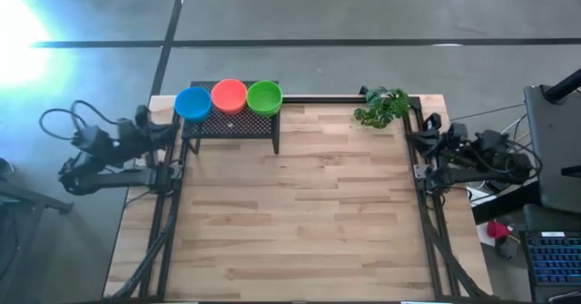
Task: Pick & Place Mini bowls
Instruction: Return to Home Position
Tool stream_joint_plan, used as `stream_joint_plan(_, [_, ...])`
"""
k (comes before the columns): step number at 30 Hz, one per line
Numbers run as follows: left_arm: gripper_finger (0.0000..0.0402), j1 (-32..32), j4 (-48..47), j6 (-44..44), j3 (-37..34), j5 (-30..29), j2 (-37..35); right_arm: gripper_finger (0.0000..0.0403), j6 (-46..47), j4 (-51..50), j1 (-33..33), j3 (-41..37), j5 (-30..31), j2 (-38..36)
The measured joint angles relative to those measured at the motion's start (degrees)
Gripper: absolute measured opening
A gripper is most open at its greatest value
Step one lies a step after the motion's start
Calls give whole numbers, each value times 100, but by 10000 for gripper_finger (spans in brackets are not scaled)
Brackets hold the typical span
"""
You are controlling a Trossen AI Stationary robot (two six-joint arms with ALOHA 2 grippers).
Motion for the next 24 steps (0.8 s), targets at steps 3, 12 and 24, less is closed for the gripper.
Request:
stream_joint_plan(3, [0, 2, 175, -1, -387, 13, -4, 8, -110, 239, -1, -325, -114, -22])
stream_joint_plan(12, [0, 0, 1035, -175, -1673, 52, -10, 8, -527, 1252, 1, -1465, -523, -24])
stream_joint_plan(24, [0, 0, 2367, -352, -3153, 615, -15, 8, -410, 1469, -1, -2227, -663, -26])
